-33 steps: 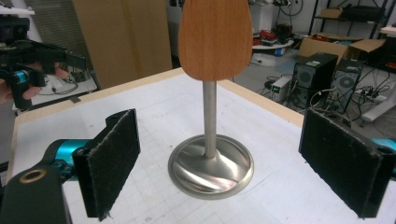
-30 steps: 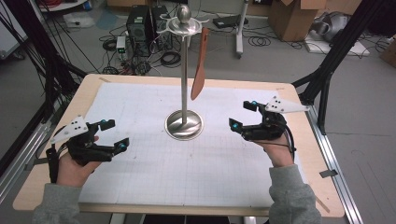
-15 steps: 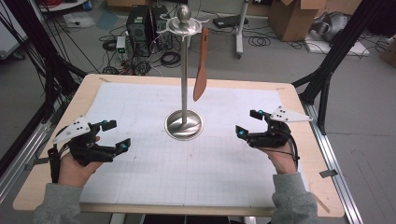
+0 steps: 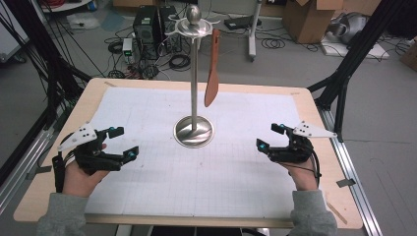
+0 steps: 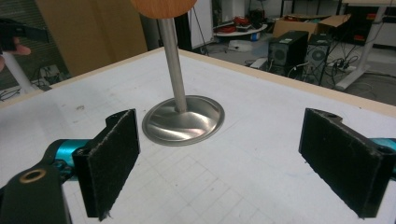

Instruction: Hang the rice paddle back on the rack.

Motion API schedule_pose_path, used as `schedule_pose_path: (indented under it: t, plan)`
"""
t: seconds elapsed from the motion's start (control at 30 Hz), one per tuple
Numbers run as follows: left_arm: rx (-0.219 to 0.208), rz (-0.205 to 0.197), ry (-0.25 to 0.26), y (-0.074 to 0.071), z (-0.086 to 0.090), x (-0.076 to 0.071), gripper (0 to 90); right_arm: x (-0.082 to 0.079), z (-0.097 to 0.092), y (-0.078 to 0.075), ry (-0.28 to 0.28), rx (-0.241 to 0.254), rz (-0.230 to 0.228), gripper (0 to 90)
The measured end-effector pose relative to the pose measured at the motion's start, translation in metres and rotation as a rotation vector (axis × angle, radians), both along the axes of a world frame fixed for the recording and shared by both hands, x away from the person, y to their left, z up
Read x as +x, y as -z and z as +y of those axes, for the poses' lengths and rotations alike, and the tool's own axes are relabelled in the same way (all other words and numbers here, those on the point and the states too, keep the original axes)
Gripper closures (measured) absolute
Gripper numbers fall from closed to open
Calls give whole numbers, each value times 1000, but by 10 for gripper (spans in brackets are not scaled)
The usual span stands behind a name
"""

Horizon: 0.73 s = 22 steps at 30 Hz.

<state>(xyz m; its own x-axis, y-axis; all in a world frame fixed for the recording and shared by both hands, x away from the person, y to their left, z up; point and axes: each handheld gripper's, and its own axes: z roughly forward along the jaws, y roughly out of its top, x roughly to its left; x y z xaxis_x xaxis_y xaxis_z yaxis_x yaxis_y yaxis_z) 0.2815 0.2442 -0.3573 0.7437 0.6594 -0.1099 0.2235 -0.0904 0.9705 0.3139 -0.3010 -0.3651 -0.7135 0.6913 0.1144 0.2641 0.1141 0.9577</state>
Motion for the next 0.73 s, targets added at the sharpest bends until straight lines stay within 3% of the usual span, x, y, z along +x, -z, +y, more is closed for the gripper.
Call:
schedule_pose_path:
  t: [0.23, 0.53, 0.73]
  plan:
    - [0, 8, -1, 2, -1, 1, 83, -3, -8, 12, 29, -4, 10, 111]
    - [7, 15, -14, 6, 0, 3, 83, -8, -23, 21, 105, -10, 6, 112]
    - [12, 13, -18, 5, -1, 4, 83, -10, -32, 26, 112, -27, 8, 112]
